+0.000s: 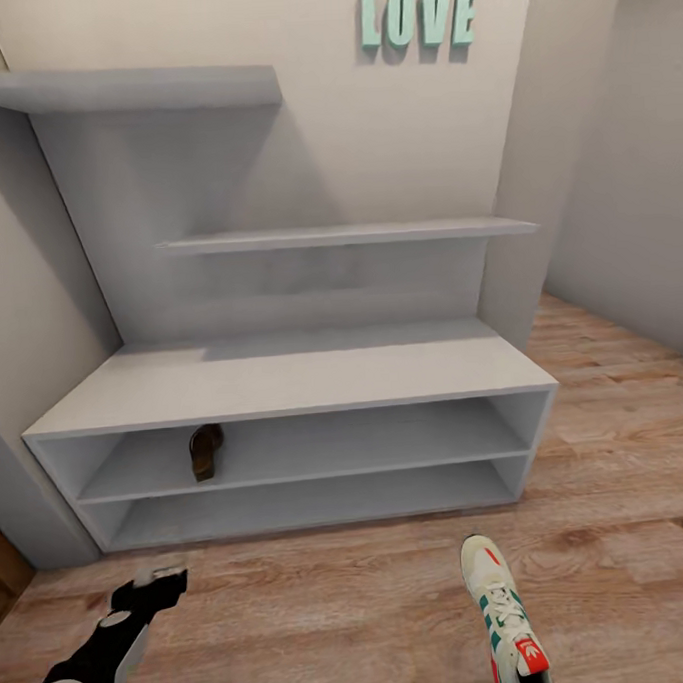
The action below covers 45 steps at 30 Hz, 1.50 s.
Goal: Pick up the two gym shoes and the two sandals from the corridor floor and place them onto the hallstand (shoe rack) in the corridor, making sure they are on the rack and not on the floor. Arrange them so the two gym shoes are next to each other and the two sandals are next to each other.
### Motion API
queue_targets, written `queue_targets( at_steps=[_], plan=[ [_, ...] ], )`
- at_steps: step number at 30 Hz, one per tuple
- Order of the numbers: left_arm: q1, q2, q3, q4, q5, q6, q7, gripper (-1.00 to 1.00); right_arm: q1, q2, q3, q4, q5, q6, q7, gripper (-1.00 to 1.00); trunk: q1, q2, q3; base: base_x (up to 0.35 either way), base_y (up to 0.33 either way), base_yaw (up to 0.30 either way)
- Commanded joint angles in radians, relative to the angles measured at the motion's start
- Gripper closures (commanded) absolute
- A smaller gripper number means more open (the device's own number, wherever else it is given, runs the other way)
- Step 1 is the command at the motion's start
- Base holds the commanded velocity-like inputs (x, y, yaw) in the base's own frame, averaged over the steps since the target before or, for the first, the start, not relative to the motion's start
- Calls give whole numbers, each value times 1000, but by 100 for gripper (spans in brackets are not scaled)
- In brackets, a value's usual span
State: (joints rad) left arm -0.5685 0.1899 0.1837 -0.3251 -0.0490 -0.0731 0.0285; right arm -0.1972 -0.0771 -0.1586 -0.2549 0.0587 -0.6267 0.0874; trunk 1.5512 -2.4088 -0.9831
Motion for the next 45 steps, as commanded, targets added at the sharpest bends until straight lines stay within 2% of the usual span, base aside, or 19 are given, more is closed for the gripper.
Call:
queue_targets(
  at_steps=[1,3,4,7,8,10,12,13,15,16,20,23,26,28,31,35,45],
  plan=[
    [29,0,4,2,-5,-37,-35,-100,-1,0,-9,0,6,-3,8,100,-1,0,-1,-337,0,0],
    [56,1,6,4,-1,-70,-75,-100,-1,0,-9,0,6,-3,8,100,-1,0,-1,-331,0,0],
    [80,2,10,6,8,-105,-118,-100,-1,0,-9,0,6,-2,8,100,-1,0,-1,-264,0,0],
    [109,3,16,8,29,-149,-184,-100,-1,0,-9,0,6,-2,8,100,-1,0,-1,-180,0,0],
    [129,3,18,9,44,-169,-229,-100,-1,0,-9,0,6,-3,8,100,-1,0,-1,-91,0,0],
    [150,4,20,9,56,-184,-276,-100,-1,0,-8,0,6,-3,8,100,-1,0,-1,-65,0,0],
    [191,4,22,9,70,-200,-377,-100,-1,0,-8,0,6,-3,9,100,-1,0,-1,-31,0,0],
    [226,5,23,9,76,-208,-479,-100,-1,0,-7,1,6,-2,9,100,-1,0,-1,-10,0,0],
    [249,4,23,9,77,-213,-543,-100,-1,0,-7,1,7,-2,9,100,-1,0,-1,-5,0,0],
    [286,5,24,7,79,-225,-620,-100,-1,-1,-7,1,7,-2,10,100,-1,0,-1,-2,0,0],
    [313,6,26,7,83,-255,-671,-100,-1,-1,-7,0,7,-2,9,100,-1,0,-1,-1,0,0],
    [325,7,26,9,103,-278,-678,-100,-1,-1,-8,0,7,-2,9,100,-1,0,-1,0,0,0],
    [355,7,26,8,147,-314,-680,-100,-1,-4,-8,1,7,-3,9,100,-1,0,-1,0,0,0],
    [379,5,25,9,201,-369,-679,-100,-1,-20,-9,1,7,-3,8,100,-1,0,-1,0,0,0],
    [387,5,26,12,234,-399,-677,-100,-1,-26,-9,0,6,-4,7,100,-1,0,-1,0,0,0],
    [392,6,26,29,262,-414,-676,-100,-1,-29,-10,0,5,-4,5,100,-1,0,-1,0,0,0],
    [394,4,25,38,273,-419,-676,-100,-1,-29,-10,1,4,-4,5,100,-1,0,-1,0,-32,0]
  ],
)
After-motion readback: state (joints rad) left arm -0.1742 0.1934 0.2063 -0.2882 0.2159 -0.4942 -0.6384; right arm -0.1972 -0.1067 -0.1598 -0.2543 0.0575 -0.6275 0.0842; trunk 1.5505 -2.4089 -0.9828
